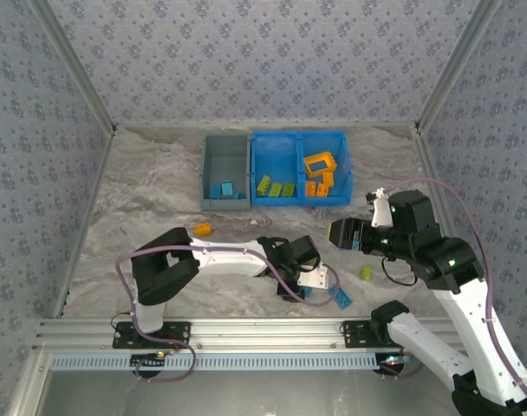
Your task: Sort the legos into containers by color
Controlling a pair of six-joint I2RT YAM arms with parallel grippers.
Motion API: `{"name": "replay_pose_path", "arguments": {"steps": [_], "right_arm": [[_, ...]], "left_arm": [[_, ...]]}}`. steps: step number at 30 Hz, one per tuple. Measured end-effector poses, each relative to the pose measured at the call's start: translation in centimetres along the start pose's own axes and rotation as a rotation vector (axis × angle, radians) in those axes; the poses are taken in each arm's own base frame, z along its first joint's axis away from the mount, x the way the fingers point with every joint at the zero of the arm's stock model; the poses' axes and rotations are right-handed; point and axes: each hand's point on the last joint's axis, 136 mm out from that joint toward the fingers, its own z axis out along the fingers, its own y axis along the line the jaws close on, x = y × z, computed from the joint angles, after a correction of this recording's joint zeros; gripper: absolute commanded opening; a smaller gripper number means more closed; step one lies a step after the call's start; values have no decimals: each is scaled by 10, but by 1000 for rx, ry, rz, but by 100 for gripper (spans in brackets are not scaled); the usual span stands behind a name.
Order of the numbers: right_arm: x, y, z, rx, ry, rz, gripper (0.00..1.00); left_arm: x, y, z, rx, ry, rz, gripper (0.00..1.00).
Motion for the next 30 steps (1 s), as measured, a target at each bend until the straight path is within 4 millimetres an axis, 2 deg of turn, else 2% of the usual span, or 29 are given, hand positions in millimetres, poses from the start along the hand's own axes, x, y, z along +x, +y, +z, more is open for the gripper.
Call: {"name": "replay_pose_path", "arguments": {"steps": [4, 13, 18, 21, 24, 27, 28, 30], "right_arm": [[0, 0, 0, 1, 1, 0, 81], [-1, -1, 0, 5, -3, 5, 81], [-1, -2, 1, 6, -1, 5, 80], [-2, 0, 3, -1, 7, -2, 80], [-7, 10, 8, -40, 9, -39, 78], [-6, 37, 19, -102, 39, -168, 79], [-4, 52, 24, -123, 57, -236, 79], [-2, 81, 34, -167, 75, -356, 78]], "left_arm": [[5, -3, 8, 22, 28, -11, 47], [3, -2, 7, 19, 33, -34, 32], [14, -1, -3, -25, 38, -88, 31], [24, 0, -29, -75, 14, -147, 32], [21, 19, -81, -160, -90, -260, 33], [26, 62, -141, -266, -219, -435, 33], [34, 80, -159, -306, -247, -509, 33], [53, 111, -184, -371, -271, -637, 33]]}}
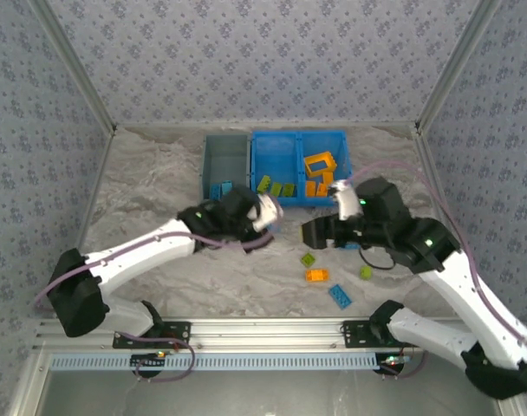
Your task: Sort the legos into containers by color
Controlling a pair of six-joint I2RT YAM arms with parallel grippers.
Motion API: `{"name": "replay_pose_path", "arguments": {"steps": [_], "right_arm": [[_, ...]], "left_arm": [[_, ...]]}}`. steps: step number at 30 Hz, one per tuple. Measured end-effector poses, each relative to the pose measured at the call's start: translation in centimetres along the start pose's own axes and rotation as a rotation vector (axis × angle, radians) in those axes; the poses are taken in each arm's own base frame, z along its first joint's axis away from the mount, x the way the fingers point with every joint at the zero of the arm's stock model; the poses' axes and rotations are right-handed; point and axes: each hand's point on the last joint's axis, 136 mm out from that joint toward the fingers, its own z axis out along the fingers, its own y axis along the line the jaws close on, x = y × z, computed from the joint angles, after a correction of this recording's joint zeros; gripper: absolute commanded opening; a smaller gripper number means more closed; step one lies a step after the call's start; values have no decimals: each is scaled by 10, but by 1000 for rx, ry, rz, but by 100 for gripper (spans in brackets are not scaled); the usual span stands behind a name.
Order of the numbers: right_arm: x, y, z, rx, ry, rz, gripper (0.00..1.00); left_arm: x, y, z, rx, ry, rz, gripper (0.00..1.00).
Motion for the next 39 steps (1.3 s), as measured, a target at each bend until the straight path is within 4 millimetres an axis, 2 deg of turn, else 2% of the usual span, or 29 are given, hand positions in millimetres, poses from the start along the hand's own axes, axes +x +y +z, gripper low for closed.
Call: {"name": "replay_pose_path", "arguments": {"steps": [3, 7, 10, 13, 17, 23, 25, 27, 29, 31, 35, 39], "right_arm": [[-16, 34, 34, -16, -2, -164, 78], [-17, 72, 83, 12, -52, -377, 79], [-20, 99, 108, 54, -135, -514, 80], [-20, 116, 131, 114, -196, -596, 80], [-21, 114, 149, 197, -225, -622, 80], [-30, 110, 145, 240, -272, -593, 80], [-31, 110, 144, 243, -277, -581, 80], [-30, 109, 143, 244, -281, -567, 80], [-29, 107, 141, 247, -284, -557, 81], [-29, 106, 139, 249, -288, -546, 81], [-31, 104, 136, 253, -297, -529, 80], [-33, 98, 126, 271, -318, -504, 80]], "left_arm": [[-3, 58, -8, -97, 17, -185, 34], [-2, 121, -3, -183, 60, -405, 34], [5, 159, 12, -220, 97, -547, 33], [17, 181, 33, -232, 145, -654, 33], [29, 195, 60, -230, 198, -750, 35], [28, 205, 82, -221, 214, -821, 37], [29, 207, 87, -222, 221, -835, 41], [34, 206, 90, -223, 234, -848, 50], [38, 206, 93, -225, 246, -864, 59], [40, 207, 92, -232, 249, -877, 64], [41, 209, 89, -238, 240, -891, 66], [35, 206, 75, -240, 214, -896, 70]]}}
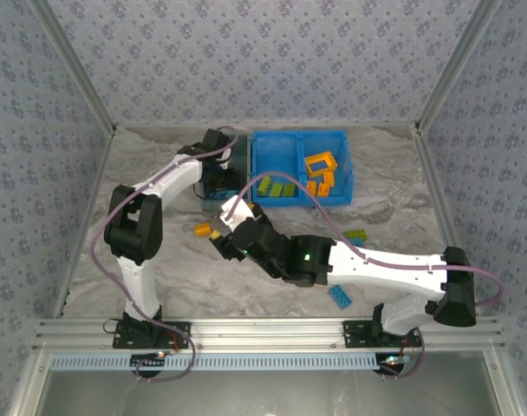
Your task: Sort the legos into containers by color
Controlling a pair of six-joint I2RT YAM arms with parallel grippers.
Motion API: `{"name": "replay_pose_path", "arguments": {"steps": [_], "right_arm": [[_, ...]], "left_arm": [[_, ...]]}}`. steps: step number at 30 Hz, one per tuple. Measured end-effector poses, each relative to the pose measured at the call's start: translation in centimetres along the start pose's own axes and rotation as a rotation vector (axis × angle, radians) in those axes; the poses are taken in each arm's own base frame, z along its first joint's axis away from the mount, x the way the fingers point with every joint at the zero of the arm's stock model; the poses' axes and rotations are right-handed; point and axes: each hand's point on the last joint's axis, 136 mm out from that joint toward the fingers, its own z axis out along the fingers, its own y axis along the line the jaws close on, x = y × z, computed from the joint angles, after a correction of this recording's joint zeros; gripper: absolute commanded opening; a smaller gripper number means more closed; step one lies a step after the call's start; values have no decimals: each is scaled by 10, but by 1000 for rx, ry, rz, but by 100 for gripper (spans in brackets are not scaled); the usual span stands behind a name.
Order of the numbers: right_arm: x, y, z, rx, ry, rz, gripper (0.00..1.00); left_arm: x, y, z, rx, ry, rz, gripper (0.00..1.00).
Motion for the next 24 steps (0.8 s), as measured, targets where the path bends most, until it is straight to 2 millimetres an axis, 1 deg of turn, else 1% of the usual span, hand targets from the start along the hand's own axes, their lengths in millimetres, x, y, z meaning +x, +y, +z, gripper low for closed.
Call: {"name": "replay_pose_path", "arguments": {"steps": [2, 5, 7, 9, 11, 14, 15, 17, 18, 20, 22, 23, 24], "right_arm": [[0, -9, -7, 18, -10, 17, 80], [5, -27, -19, 53, -18, 55, 80], [13, -46, -26, 97, -5, 95, 80], [21, -65, -30, 145, 14, 137, 80], [31, -86, -35, 199, 40, 185, 80], [50, -119, -44, 284, 101, 274, 79], [56, -127, -45, 302, 125, 300, 80], [73, -142, -46, 335, 187, 345, 81], [84, -148, -46, 345, 224, 361, 83], [109, -153, -44, 345, 316, 382, 85], [136, -153, -40, 329, 424, 398, 86], [151, -152, -36, 321, 486, 403, 87], [162, -151, -34, 314, 537, 406, 87]], "left_arm": [[-3, -4, -15, 13, -28, -7, 72], [-10, -12, -46, 47, -94, -18, 73], [-16, -19, -70, 73, -150, -22, 72], [-18, -25, -93, 99, -200, -23, 73], [-15, -32, -118, 125, -245, -17, 73], [-2, -50, -157, 184, -320, 31, 75], [6, -58, -169, 204, -340, 52, 76], [28, -78, -193, 265, -375, 122, 79], [39, -87, -201, 293, -386, 157, 80], [74, -109, -216, 366, -396, 257, 81], [111, -124, -219, 429, -382, 346, 81], [133, -128, -216, 455, -366, 386, 82], [149, -129, -211, 468, -349, 414, 82]]}}
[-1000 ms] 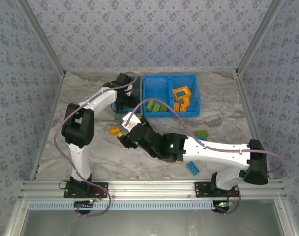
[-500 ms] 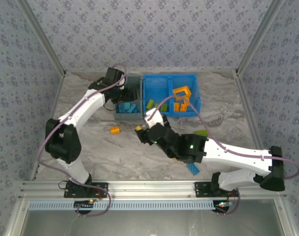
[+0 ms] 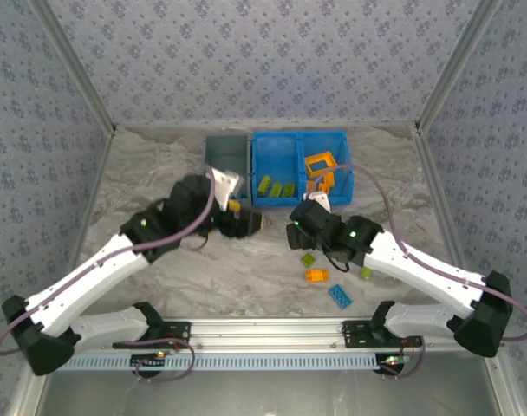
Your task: Sort the legos into containers by color
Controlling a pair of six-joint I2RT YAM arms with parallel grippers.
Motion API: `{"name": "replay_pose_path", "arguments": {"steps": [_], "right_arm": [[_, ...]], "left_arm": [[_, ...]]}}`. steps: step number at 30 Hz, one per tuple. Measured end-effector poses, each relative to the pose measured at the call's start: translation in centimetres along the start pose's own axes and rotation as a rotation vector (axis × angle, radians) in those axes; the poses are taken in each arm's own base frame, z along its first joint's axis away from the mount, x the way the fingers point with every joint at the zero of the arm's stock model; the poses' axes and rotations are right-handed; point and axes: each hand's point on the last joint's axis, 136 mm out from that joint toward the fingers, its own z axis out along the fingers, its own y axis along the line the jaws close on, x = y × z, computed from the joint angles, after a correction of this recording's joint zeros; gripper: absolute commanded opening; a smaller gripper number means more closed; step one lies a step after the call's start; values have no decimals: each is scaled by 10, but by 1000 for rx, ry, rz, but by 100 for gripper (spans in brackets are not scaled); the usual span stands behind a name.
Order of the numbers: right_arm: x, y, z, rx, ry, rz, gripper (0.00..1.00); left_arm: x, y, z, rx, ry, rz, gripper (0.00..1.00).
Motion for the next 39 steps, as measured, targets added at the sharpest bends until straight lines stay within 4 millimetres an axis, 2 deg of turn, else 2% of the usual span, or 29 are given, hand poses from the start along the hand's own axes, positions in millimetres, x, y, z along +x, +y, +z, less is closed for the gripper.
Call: {"name": "replay_pose_path", "arguments": {"steps": [5, 8, 11, 16, 25, 27, 30, 33, 36, 39], "right_arm": [[43, -2, 43, 23, 258, -68, 89], [62, -1, 60, 38, 362, -117, 88], [79, -4, 79, 69, 458, -161, 82], [95, -8, 98, 97, 555, -208, 68], [103, -8, 111, 106, 596, -230, 38], [101, -7, 111, 104, 591, -229, 34], [98, -6, 110, 101, 579, -229, 33], [85, -5, 104, 98, 539, -224, 34], [42, 8, 92, 70, 434, -197, 35], [-27, 24, 79, 23, 275, -135, 35]], "left_arm": [[90, -19, 11, 61, 109, 74, 83], [117, -30, 14, 76, 142, 105, 83], [117, -36, 15, 72, 120, 105, 83], [114, -39, 19, 56, 93, 109, 83], [115, -38, 25, 38, 89, 108, 83], [115, -38, 25, 35, 88, 108, 83], [113, -37, 25, 27, 81, 108, 82], [107, -32, 22, -9, 56, 103, 83], [89, -25, 13, -75, 4, 98, 83], [58, -26, 0, -120, -84, 92, 88]]}}
